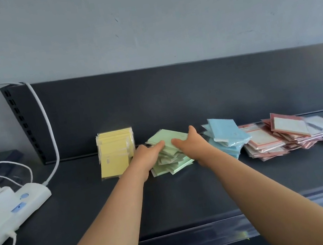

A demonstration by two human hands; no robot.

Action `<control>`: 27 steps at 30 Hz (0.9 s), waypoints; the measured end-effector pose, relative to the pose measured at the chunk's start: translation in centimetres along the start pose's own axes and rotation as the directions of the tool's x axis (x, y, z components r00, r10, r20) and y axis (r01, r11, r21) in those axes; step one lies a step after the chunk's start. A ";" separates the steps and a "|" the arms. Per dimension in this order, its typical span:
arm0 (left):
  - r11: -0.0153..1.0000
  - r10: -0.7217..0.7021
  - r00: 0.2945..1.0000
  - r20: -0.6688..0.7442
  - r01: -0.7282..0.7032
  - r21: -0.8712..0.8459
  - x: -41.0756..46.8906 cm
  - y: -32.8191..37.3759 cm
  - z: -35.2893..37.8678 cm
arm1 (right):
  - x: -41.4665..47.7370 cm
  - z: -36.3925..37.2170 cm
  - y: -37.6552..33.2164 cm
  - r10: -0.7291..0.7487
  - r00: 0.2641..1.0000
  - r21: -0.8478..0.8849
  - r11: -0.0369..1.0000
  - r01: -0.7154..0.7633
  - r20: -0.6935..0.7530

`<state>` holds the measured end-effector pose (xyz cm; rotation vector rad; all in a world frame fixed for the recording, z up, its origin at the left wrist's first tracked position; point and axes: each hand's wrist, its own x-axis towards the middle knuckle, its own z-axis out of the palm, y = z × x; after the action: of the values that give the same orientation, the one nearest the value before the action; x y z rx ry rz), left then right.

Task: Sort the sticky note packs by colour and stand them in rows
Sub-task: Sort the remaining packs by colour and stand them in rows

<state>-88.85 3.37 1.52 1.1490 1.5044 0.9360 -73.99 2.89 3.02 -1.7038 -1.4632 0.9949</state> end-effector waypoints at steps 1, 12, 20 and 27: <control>1.000 0.003 1.000 0.002 -0.003 0.002 -0.1 -0.1 0.0 | 0.2 0.1 0.2 0.025 1.000 0.052 0.998 -0.025 0.011; 0.994 0.020 0.998 0.056 -0.015 -0.104 -2.6 -0.4 -0.6 | -0.9 -0.5 2.0 -0.063 0.986 0.190 0.981 0.033 0.156; 0.971 0.061 0.996 0.071 -0.043 -0.236 -5.2 -1.5 -1.1 | -2.6 -1.3 4.0 -0.136 0.959 0.232 0.970 0.077 0.250; 0.976 0.151 0.985 0.085 -0.135 -0.169 -6.8 -2.9 -0.7 | -3.5 -1.9 4.5 -0.187 0.916 0.234 0.966 0.106 0.355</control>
<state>-89.69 -4.00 0.61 1.1784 1.2558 1.0645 -70.47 -1.23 0.50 -1.2770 -1.6286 1.3937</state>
